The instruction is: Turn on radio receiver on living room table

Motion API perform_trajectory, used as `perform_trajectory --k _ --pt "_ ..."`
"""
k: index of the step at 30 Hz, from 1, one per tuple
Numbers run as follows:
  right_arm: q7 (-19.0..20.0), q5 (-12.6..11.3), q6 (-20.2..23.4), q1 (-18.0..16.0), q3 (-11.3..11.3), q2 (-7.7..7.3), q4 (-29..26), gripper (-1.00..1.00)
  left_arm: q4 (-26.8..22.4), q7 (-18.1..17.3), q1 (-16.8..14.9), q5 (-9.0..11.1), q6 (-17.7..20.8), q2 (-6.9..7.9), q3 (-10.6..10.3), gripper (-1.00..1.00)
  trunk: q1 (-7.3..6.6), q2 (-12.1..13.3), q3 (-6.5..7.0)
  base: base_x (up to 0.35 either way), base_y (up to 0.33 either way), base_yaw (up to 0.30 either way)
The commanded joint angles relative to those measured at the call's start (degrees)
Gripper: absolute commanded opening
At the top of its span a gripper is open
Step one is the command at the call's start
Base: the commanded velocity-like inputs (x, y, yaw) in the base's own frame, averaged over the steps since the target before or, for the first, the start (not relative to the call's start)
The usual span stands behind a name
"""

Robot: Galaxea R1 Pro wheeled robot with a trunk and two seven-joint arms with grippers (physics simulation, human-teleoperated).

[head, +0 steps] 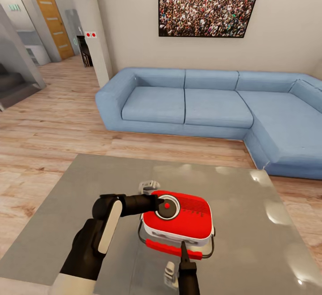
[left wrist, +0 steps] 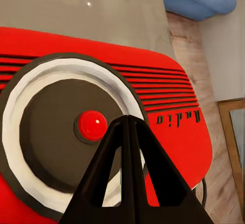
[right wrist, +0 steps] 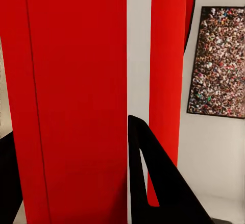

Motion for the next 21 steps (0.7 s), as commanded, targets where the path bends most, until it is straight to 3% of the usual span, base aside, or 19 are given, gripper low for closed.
perform_trajectory --k 1,3,8,21 --pt "-0.1 0.8 0.5 0.0 0.1 -0.05 0.0 -1.0 0.3 0.0 0.0 0.0 0.0 -0.03 0.0 -1.0 0.0 0.0 0.0 0.0 0.0 0.0" --pt "-0.1 0.8 0.4 0.0 0.6 -0.09 0.0 -1.0 0.5 0.0 0.0 0.0 0.0 -0.04 0.0 -1.0 0.0 0.0 0.0 0.0 0.0 0.0" --pt "-0.1 0.8 0.5 0.0 3.6 -0.17 0.1 -1.0 1.4 3.8 0.0 0.8 0.0 -0.04 0.0 -1.0 0.0 0.0 0.0 0.0 0.0 0.0" --pt "-0.1 0.6 0.6 0.0 3.8 -0.43 0.2 -1.0 1.7 4.6 0.0 2.0 0.0 -0.04 0.0 -1.0 0.0 0.0 0.0 0.0 0.0 0.0"
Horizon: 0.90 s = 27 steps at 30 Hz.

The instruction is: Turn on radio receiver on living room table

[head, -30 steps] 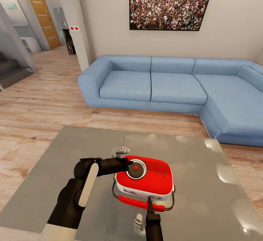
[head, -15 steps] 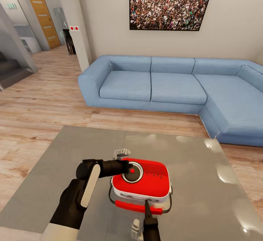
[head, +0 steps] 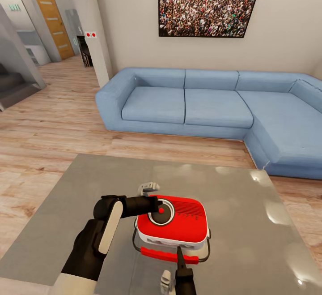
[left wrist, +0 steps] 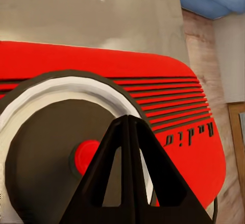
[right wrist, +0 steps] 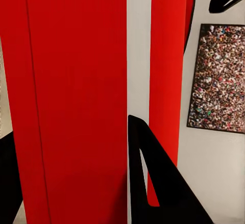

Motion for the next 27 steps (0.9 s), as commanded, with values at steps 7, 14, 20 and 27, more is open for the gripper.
perform_trajectory --k 7,14,20,27 --pt "0.0 0.7 0.2 0.0 -0.2 -0.15 0.0 -1.0 1.7 0.0 0.0 0.0 0.0 0.0 0.1 -1.0 0.0 0.0 0.0 0.0 0.0 0.0" --pt "0.0 0.7 0.1 0.0 -0.1 -0.17 0.0 -1.0 4.7 0.1 0.0 0.0 0.0 0.0 0.3 -1.0 0.0 0.0 0.0 0.0 0.0 0.0" --pt "0.0 0.7 0.1 0.0 -0.1 -0.17 0.0 -1.0 5.2 0.1 0.0 0.0 0.0 0.0 0.2 -1.0 0.0 0.0 0.0 0.0 0.0 0.0" --pt "0.0 0.7 0.0 0.0 -0.1 -0.18 0.0 -1.0 5.1 0.1 0.0 0.1 0.0 0.0 0.2 -1.0 0.0 0.0 0.0 0.0 0.0 0.0"
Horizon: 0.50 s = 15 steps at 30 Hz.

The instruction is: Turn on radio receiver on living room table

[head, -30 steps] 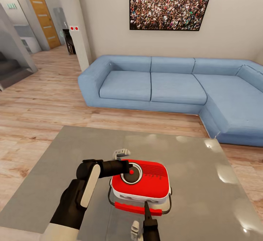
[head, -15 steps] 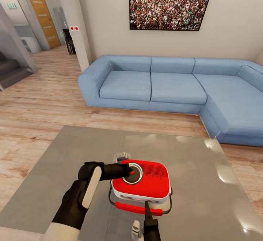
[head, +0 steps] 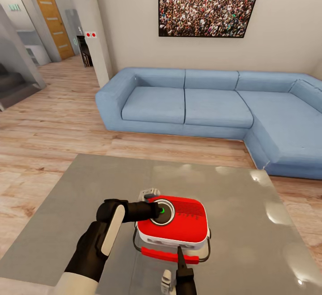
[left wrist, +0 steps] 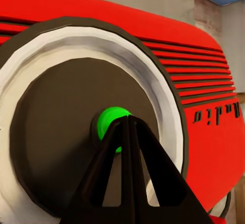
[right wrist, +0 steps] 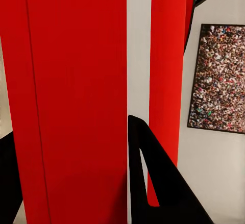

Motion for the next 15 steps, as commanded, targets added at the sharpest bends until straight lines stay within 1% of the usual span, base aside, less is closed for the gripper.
perform_trajectory --k 1,3,4,5,6,7,9,12,15 --pt "0.0 0.7 0.4 0.0 0.0 0.0 0.0 -1.0 -0.1 0.0 0.0 0.0 0.0 0.0 0.0 -1.0 0.0 0.0 0.0 0.0 0.0 0.0" --pt "0.1 0.4 0.3 0.0 -0.1 0.0 0.1 -1.0 -0.7 0.0 0.0 0.8 0.0 0.0 0.0 -1.0 0.0 0.0 0.0 0.0 0.0 0.0" --pt "0.1 -0.9 0.3 0.0 -0.1 0.0 0.2 -1.0 -2.1 0.0 0.0 2.6 0.0 0.0 -0.1 -1.0 0.0 0.0 0.0 0.0 0.0 0.0" --pt "0.1 -1.8 0.2 0.0 -0.2 0.0 0.3 -1.0 -3.3 0.0 0.0 3.9 0.0 0.0 -0.1 -1.0 0.0 0.0 0.0 0.0 0.0 0.0" --pt "0.1 -2.3 0.2 0.0 -0.2 -0.02 0.3 -1.0 -3.9 0.0 0.0 4.5 0.0 0.0 -0.1 -1.0 0.0 0.0 0.0 0.0 0.0 0.0" --pt "0.1 -3.4 0.2 0.0 -0.2 -0.04 0.3 -1.0 -5.5 0.0 0.0 6.3 0.0 0.03 -0.2 -1.0 0.0 0.0 0.0 0.0 0.0 0.0" --pt "0.1 -4.2 0.0 0.0 -0.4 -0.07 0.4 -1.0 -7.4 -0.1 0.0 8.1 -0.1 0.1 -0.2 -1.0 0.0 0.0 0.0 0.0 0.0 0.0" --pt "0.3 -4.7 -0.1 0.0 -0.5 -0.08 0.4 -1.0 -9.3 -0.2 0.0 9.3 -0.1 0.14 -0.3 -1.0 0.0 0.0 0.0 0.0 0.0 0.0" --pt "0.4 -5.0 -0.2 0.0 -0.6 -0.09 0.4 -1.0 -11.1 -0.4 0.0 9.9 -0.1 0.13 -0.3 -1.0 0.0 0.0 0.0 0.0 0.0 0.0"
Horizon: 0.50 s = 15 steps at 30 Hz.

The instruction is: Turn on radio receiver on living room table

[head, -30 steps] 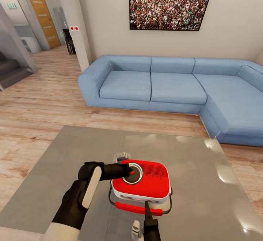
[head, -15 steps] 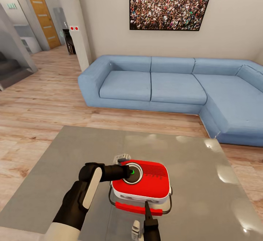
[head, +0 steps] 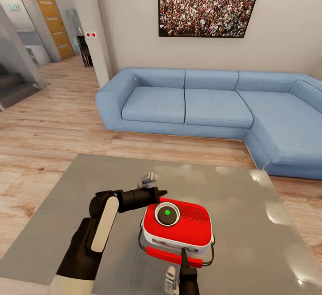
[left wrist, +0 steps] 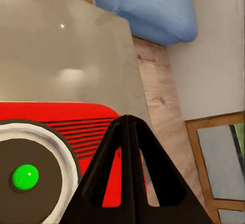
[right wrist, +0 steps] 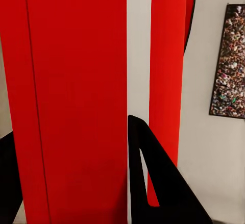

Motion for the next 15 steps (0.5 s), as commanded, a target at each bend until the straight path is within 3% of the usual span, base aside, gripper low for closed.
perform_trajectory --k 1,6,10,13,14,15 --pt "0.0 0.6 0.4 0.0 -0.3 0.0 -0.1 -1.0 -0.4 0.0 0.0 0.4 0.0 0.0 0.0 -1.0 0.0 0.0 0.0 0.0 0.0 0.0" --pt "0.4 -1.9 -1.2 0.0 -3.3 0.0 -0.7 -1.0 -1.0 -0.1 0.0 3.4 -0.1 0.15 -0.1 -1.0 0.0 0.0 0.0 0.0 0.0 0.0" --pt "4.2 -3.9 -2.3 0.0 -8.5 -0.55 -4.4 -1.0 -1.1 -0.2 0.0 4.6 -0.2 0.63 0.0 -1.0 0.0 0.0 0.0 0.0 0.0 0.0" --pt "12.7 -3.8 -1.8 0.0 -15.7 -3.89 -14.2 -1.0 -1.0 -0.2 0.0 4.7 -0.2 1.08 0.1 -1.0 0.0 0.0 0.0 0.0 0.0 0.0" --pt "17.6 -3.8 -1.4 0.0 -19.1 -5.63 -19.5 -1.0 -1.0 -0.2 0.0 4.7 -0.3 1.44 0.1 -1.0 0.0 0.0 0.0 0.0 0.0 0.0" --pt "24.1 -3.7 -0.5 -0.1 -24.2 -7.36 -24.7 -1.0 -0.8 -0.3 0.0 4.7 -0.3 1.73 0.2 -1.0 0.0 0.0 0.0 0.0 0.0 0.0"
